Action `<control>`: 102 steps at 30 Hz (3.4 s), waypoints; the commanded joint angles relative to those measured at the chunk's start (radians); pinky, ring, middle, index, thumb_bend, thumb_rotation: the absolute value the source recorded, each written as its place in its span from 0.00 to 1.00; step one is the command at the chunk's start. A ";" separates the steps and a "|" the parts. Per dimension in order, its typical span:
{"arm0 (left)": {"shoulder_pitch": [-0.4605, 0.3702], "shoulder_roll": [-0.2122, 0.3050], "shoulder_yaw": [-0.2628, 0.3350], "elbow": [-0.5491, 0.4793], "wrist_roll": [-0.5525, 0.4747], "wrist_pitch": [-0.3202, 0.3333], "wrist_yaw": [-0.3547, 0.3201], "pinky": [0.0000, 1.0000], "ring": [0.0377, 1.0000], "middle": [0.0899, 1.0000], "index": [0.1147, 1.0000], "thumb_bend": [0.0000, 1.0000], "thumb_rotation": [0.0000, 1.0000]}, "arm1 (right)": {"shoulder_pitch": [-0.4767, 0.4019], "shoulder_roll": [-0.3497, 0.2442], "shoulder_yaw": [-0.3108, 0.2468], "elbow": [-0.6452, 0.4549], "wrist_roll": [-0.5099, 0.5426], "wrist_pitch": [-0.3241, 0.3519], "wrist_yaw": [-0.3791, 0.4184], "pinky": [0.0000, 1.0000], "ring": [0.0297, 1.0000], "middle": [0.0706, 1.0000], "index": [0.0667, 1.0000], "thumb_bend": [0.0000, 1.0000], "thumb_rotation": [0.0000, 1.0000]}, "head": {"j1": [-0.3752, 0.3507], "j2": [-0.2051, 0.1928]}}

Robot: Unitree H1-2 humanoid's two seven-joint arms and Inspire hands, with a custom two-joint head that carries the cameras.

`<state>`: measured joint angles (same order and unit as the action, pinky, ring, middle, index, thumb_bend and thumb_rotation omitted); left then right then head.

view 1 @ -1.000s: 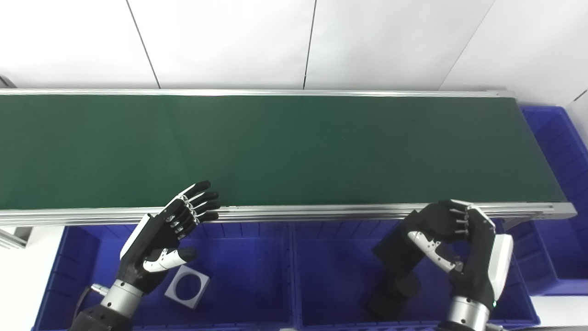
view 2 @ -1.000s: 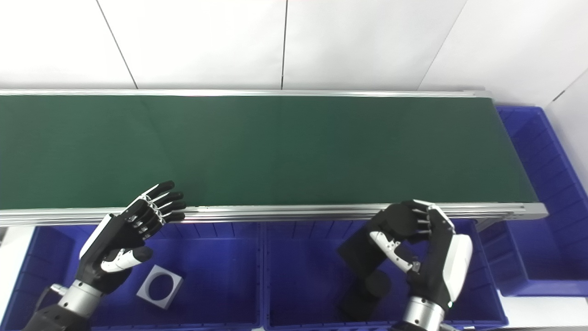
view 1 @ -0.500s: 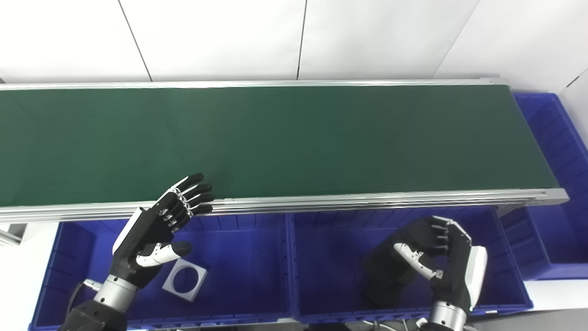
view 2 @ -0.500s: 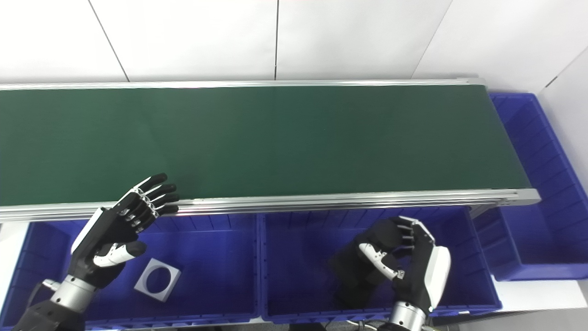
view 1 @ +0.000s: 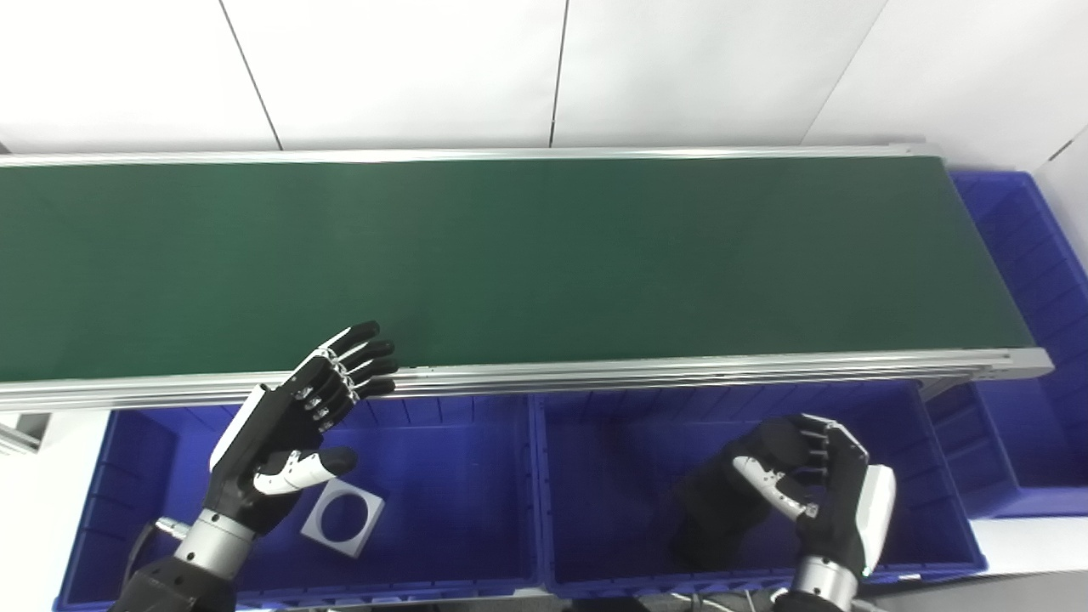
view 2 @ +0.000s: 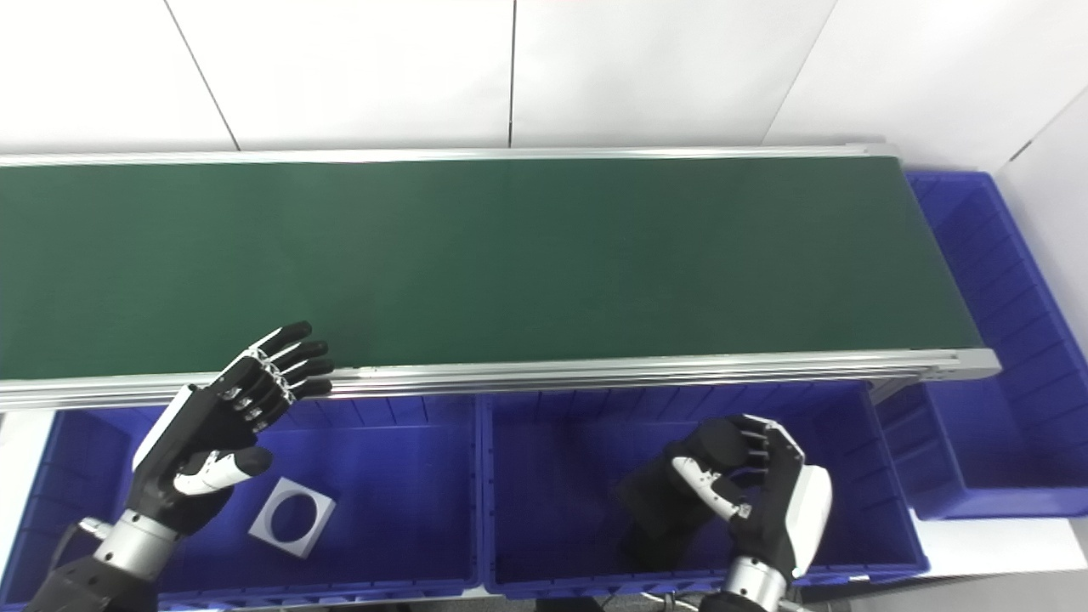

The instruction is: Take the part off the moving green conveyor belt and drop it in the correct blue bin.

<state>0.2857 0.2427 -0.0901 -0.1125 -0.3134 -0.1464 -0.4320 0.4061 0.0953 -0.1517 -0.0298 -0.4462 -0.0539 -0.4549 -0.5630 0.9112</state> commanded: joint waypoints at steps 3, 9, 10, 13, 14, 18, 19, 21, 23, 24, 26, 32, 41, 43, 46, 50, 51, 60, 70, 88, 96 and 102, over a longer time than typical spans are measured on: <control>0.000 0.004 0.000 -0.032 0.008 -0.013 -0.001 0.78 0.82 0.83 0.87 0.98 0.45 | -0.002 0.002 -0.008 -0.035 0.000 -0.030 -0.029 0.33 0.41 0.45 0.52 0.50 0.00 | 0.004 0.000; 0.001 0.004 0.000 -0.029 0.005 -0.018 -0.004 0.79 0.82 0.84 0.87 0.97 0.45 | 0.003 -0.005 -0.003 -0.050 0.023 -0.027 0.002 0.38 0.41 0.45 0.52 0.51 0.00 | 0.004 0.000; 0.001 0.004 0.000 -0.029 0.008 -0.020 -0.004 0.79 0.82 0.84 0.87 0.98 0.45 | 0.005 -0.007 -0.002 -0.056 0.039 -0.021 0.017 0.42 0.41 0.45 0.51 0.51 0.00 | 0.004 -0.001; 0.002 0.003 0.000 -0.031 0.010 -0.020 -0.002 0.78 0.82 0.84 0.87 0.97 0.45 | 0.012 -0.021 0.007 -0.068 0.075 -0.004 0.064 0.54 0.57 0.45 0.65 0.55 0.00 | 0.004 -0.001; 0.002 0.002 0.000 -0.032 0.010 -0.019 -0.001 0.78 0.82 0.84 0.87 0.98 0.45 | 0.014 -0.024 0.009 -0.070 0.087 -0.003 0.076 0.56 0.62 0.61 0.73 0.70 0.06 | 0.004 -0.001; 0.003 0.000 0.001 -0.033 0.007 -0.013 -0.001 0.78 0.82 0.84 0.87 0.98 0.45 | 0.023 -0.040 0.024 -0.089 0.085 0.052 0.127 0.69 0.78 0.82 0.87 0.81 0.19 | 0.007 -0.002; 0.003 0.000 0.001 -0.033 0.008 -0.013 -0.002 0.78 0.82 0.84 0.87 0.98 0.45 | 0.024 -0.042 0.026 -0.093 0.082 0.063 0.133 0.72 0.80 0.84 0.89 0.82 0.21 | 0.007 -0.002; 0.004 0.000 0.001 -0.034 0.008 -0.013 -0.001 0.79 0.82 0.84 0.87 0.97 0.45 | 0.025 -0.044 0.029 -0.097 0.078 0.078 0.140 0.77 0.85 0.88 0.93 0.81 0.23 | 0.007 -0.002; 0.004 -0.001 0.001 -0.034 0.006 -0.012 -0.001 0.79 0.82 0.84 0.87 0.98 0.44 | 0.026 -0.044 0.030 -0.099 0.083 0.083 0.144 0.80 0.88 0.90 0.95 0.81 0.24 | 0.007 -0.002; 0.004 -0.002 0.001 -0.034 0.006 -0.012 -0.001 0.79 0.82 0.84 0.87 0.98 0.44 | 0.026 -0.044 0.030 -0.099 0.085 0.083 0.145 0.82 0.89 0.91 0.96 0.81 0.24 | 0.007 -0.002; 0.002 -0.001 0.001 -0.033 0.008 -0.013 -0.001 0.79 0.82 0.84 0.87 0.98 0.45 | 0.026 -0.043 0.029 -0.101 0.086 0.088 0.146 0.83 0.89 0.91 0.97 0.80 0.25 | 0.006 -0.001; 0.001 -0.001 0.001 -0.029 0.008 -0.017 -0.003 0.79 0.82 0.84 0.87 0.98 0.45 | 0.028 -0.042 0.029 -0.112 0.091 0.083 0.143 0.86 0.91 0.92 0.98 0.80 0.25 | 0.006 -0.003; 0.001 -0.001 0.001 -0.030 0.010 -0.017 -0.003 0.78 0.82 0.83 0.87 0.98 0.46 | 0.048 -0.027 0.046 -0.198 0.059 0.055 0.128 0.80 0.87 0.89 0.94 0.79 0.27 | 0.006 -0.003; 0.001 -0.004 0.001 -0.028 0.009 -0.014 0.000 0.78 0.82 0.83 0.87 0.99 0.45 | 0.059 -0.023 0.065 -0.243 0.046 0.058 0.141 0.77 0.86 0.89 0.93 0.79 0.31 | 0.019 -0.008; 0.001 -0.006 -0.001 -0.026 0.008 -0.013 -0.002 0.79 0.82 0.83 0.87 0.98 0.45 | 0.073 -0.025 0.105 -0.306 0.042 0.039 0.166 0.74 0.85 0.88 0.92 0.78 0.34 | 0.028 -0.009; 0.001 -0.010 -0.005 -0.023 0.014 -0.021 -0.003 0.79 0.82 0.84 0.87 0.97 0.44 | 0.087 -0.032 0.180 -0.402 0.022 0.037 0.214 0.76 0.83 0.87 0.90 0.78 0.34 | 0.058 -0.021; 0.001 -0.012 -0.007 -0.023 0.016 -0.023 -0.003 0.79 0.82 0.83 0.87 0.97 0.44 | 0.089 -0.036 0.199 -0.424 0.014 0.041 0.229 0.77 0.83 0.87 0.90 0.78 0.34 | 0.058 -0.021; 0.004 -0.025 -0.026 -0.017 0.039 -0.046 -0.002 0.80 0.83 0.84 0.89 0.95 0.45 | 0.050 -0.048 0.332 -0.518 -0.010 0.065 0.348 0.77 0.83 0.86 0.89 0.80 0.32 | 0.125 -0.047; 0.016 -0.049 -0.049 -0.005 0.095 -0.099 0.008 0.81 0.84 0.85 0.90 0.94 0.47 | -0.020 -0.084 0.389 -0.476 0.063 0.069 0.452 0.80 0.86 0.88 0.90 0.84 0.36 | 0.220 -0.073; 0.061 -0.089 -0.091 -0.028 0.174 -0.120 0.051 0.84 0.88 0.89 0.91 0.91 0.46 | -0.018 -0.157 0.417 -0.297 0.358 0.008 0.592 0.79 0.87 0.90 0.95 0.85 0.32 | 0.358 -0.095; 0.059 -0.096 -0.101 -0.039 0.192 -0.102 0.075 0.84 0.89 0.90 0.91 0.93 0.46 | -0.013 -0.182 0.394 -0.272 0.426 -0.001 0.611 0.81 0.87 0.91 0.95 0.85 0.34 | 0.385 -0.093; 0.064 -0.096 -0.102 -0.051 0.195 -0.096 0.089 0.85 0.90 0.90 0.92 0.92 0.45 | -0.016 -0.192 0.398 -0.275 0.425 0.007 0.618 0.81 0.87 0.90 0.95 0.87 0.36 | 0.372 -0.088</control>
<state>0.3483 0.1519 -0.1900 -0.1275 -0.1205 -0.2234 -0.3502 0.3927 -0.0934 0.2440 -0.2822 -0.0307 0.0061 0.1485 -0.1917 0.8222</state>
